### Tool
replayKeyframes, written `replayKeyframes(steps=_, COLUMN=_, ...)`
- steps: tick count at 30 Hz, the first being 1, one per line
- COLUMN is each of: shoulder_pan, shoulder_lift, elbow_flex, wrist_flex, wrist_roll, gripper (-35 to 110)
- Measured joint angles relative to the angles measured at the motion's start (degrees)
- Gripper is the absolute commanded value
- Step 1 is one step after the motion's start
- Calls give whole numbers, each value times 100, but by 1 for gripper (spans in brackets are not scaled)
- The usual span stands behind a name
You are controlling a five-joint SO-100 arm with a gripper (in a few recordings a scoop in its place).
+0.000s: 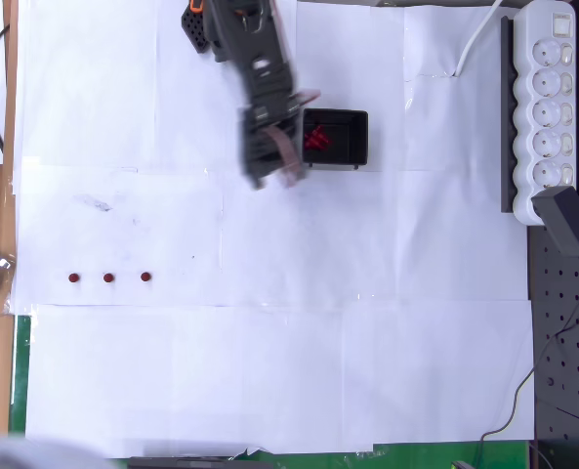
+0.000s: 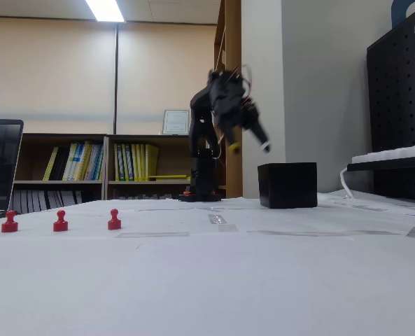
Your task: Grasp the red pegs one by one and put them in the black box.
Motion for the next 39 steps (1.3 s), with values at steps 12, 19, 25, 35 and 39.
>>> replayKeyframes(steps=12, shoulder_pan=1178, shoulder_lift=2171, elbow_flex=-1468, wrist_flex=-5836, wrist_roll=105, gripper=27)
replayKeyframes(steps=19, shoulder_pan=1450, shoulder_lift=3393, elbow_flex=-1222, wrist_flex=-7269, wrist_roll=-79, gripper=27)
replayKeyframes(steps=25, shoulder_pan=1661, shoulder_lift=4245, elbow_flex=-422, wrist_flex=-7726, wrist_roll=-79, gripper=27)
replayKeyframes(steps=35, shoulder_pan=1749, shoulder_lift=5089, elbow_flex=729, wrist_flex=-7734, wrist_roll=-132, gripper=27)
replayKeyframes(steps=39, shoulder_pan=1775, shoulder_lift=5282, elbow_flex=976, wrist_flex=-7734, wrist_roll=-132, gripper=27)
